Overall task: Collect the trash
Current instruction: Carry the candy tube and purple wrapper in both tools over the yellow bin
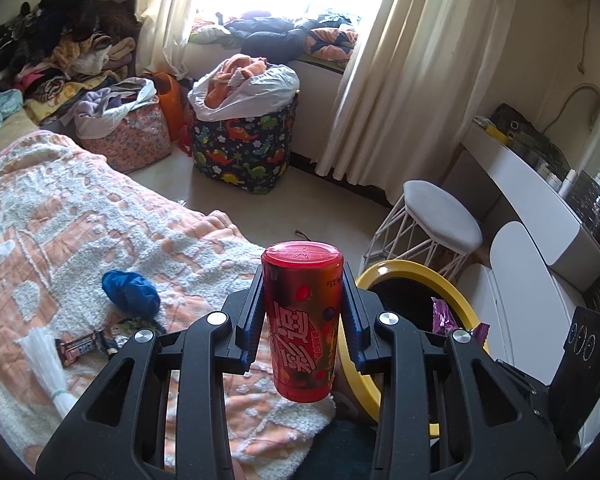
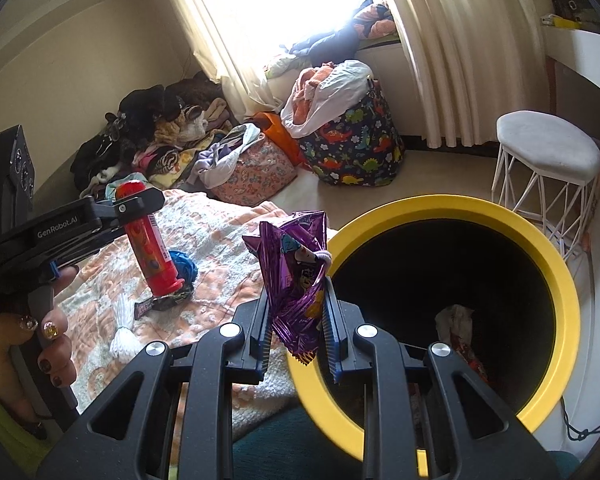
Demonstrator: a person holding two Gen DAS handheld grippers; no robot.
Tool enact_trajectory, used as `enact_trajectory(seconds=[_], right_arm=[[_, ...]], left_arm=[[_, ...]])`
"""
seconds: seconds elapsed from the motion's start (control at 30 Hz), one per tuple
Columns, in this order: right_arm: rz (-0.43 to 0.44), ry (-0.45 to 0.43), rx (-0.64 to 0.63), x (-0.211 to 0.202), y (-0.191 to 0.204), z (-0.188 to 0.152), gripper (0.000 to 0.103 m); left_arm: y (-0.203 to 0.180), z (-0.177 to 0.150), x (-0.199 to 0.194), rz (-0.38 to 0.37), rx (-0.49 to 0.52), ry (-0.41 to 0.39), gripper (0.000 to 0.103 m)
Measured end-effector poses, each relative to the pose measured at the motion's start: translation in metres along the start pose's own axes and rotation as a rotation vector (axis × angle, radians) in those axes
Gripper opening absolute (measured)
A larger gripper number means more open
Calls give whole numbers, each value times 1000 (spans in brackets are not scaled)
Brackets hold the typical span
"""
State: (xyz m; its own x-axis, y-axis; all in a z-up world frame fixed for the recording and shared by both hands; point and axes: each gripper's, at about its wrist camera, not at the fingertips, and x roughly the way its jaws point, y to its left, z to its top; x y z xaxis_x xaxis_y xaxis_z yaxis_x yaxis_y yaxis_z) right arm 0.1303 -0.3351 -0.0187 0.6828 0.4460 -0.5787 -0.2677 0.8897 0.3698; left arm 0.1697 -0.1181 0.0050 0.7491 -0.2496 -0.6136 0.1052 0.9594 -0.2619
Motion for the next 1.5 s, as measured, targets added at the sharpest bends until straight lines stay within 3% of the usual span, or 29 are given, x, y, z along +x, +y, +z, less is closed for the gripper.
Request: enact_trajectory(seconds=[1.5], right_arm=[[-125, -44, 112, -26, -59, -4, 21]], left_arm=[[-73, -19, 30, -128, 136, 68, 27]])
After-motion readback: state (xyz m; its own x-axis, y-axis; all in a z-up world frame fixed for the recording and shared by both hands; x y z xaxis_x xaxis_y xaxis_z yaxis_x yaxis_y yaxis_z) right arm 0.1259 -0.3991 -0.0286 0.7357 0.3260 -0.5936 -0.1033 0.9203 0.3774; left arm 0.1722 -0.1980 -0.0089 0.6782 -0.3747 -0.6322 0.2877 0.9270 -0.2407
